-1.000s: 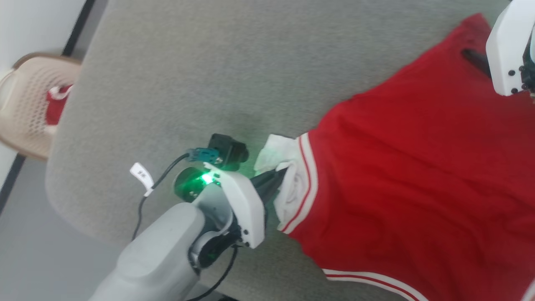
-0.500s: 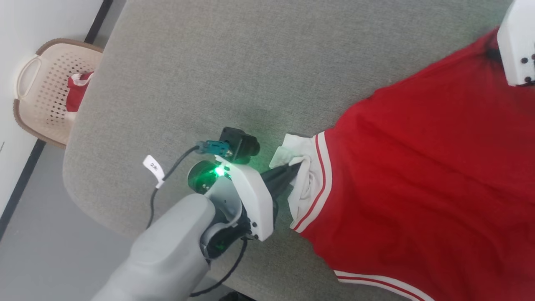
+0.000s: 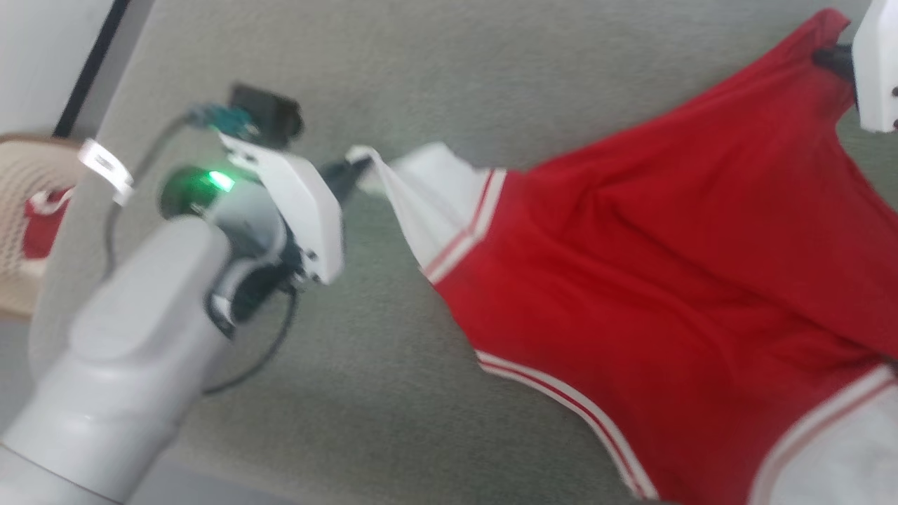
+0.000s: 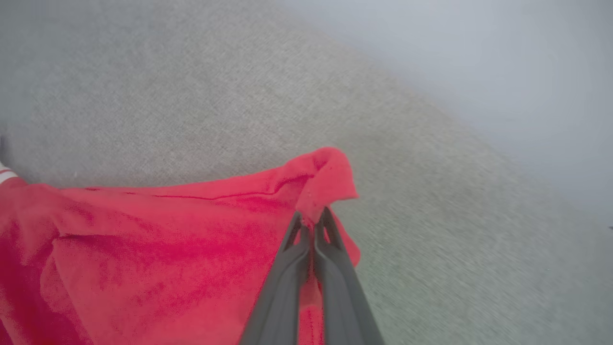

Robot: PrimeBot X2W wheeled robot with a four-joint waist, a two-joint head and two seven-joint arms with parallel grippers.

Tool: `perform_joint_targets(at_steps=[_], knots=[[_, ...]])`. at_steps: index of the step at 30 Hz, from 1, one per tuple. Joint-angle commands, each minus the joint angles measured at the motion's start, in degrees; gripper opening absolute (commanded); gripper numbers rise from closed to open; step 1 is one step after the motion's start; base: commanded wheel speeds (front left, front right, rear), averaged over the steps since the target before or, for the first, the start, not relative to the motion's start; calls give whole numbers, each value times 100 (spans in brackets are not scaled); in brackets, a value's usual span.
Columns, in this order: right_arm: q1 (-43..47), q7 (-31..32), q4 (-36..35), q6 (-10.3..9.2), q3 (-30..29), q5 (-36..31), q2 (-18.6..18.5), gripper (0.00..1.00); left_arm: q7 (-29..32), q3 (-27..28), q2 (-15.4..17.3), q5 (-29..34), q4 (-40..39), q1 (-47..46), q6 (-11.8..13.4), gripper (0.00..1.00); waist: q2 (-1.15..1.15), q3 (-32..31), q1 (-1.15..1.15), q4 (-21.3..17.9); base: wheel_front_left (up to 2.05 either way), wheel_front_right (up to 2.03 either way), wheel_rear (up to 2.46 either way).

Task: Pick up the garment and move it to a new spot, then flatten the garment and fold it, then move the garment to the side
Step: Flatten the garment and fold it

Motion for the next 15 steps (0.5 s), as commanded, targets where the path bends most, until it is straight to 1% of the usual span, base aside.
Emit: perform_joint_targets(at_steps=[1,6,9,15], knots=[[-11,-145,-61,-8,-3,76,-46,0,116,67,110,72,-78,-154,89,0,0,-293,0,-324,0,0,0],[116,-506,-291,-8,-68,208,-117,0,490,196,484,132,-268,-590,295,0,0,-664,0,-733,0,0,0],[172,-721,-443,-8,-114,226,-160,0,658,238,635,206,-342,-855,343,0,0,-887,0,-956,0,0,0],[299,-1015,-759,-8,-223,219,-195,0,785,355,867,312,-318,-1281,414,0,0,-1324,0,-1355,0,0,0]])
